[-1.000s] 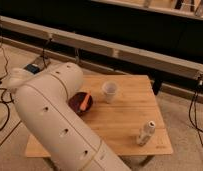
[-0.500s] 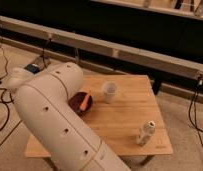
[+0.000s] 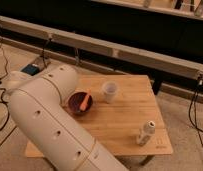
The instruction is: Place the eraser on the white sponge
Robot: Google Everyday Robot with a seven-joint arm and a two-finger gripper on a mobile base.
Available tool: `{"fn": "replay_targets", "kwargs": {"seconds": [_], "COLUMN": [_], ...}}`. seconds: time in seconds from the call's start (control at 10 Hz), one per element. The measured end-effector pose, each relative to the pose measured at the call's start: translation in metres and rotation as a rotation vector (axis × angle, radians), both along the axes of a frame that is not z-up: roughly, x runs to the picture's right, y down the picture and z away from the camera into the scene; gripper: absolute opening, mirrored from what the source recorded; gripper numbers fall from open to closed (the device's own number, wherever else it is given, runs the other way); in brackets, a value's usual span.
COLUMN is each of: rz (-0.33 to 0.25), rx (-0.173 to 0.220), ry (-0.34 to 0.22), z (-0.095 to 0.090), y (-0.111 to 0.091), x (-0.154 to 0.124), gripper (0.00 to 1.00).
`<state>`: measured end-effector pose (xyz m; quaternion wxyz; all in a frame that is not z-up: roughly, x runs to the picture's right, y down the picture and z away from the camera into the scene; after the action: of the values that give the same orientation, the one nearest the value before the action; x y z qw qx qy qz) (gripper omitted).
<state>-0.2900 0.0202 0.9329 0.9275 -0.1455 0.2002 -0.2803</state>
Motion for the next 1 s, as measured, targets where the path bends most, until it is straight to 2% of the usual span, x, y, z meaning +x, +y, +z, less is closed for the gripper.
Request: {"fn": "replay_targets", "kwargs": {"seconds": [0.1, 0.5, 1.0], "rz": [-0.047, -0.164, -0.301], "rx": [0.003, 0.011, -0.017], "ry": [-0.019, -0.065, -0.077], "z": [0.008, 0.03, 0.045], "y": [-0.005, -0.007, -0.009], "x": [-0.006, -0.02, -0.027], "gripper": [0.65, 0.65, 0.65]}}
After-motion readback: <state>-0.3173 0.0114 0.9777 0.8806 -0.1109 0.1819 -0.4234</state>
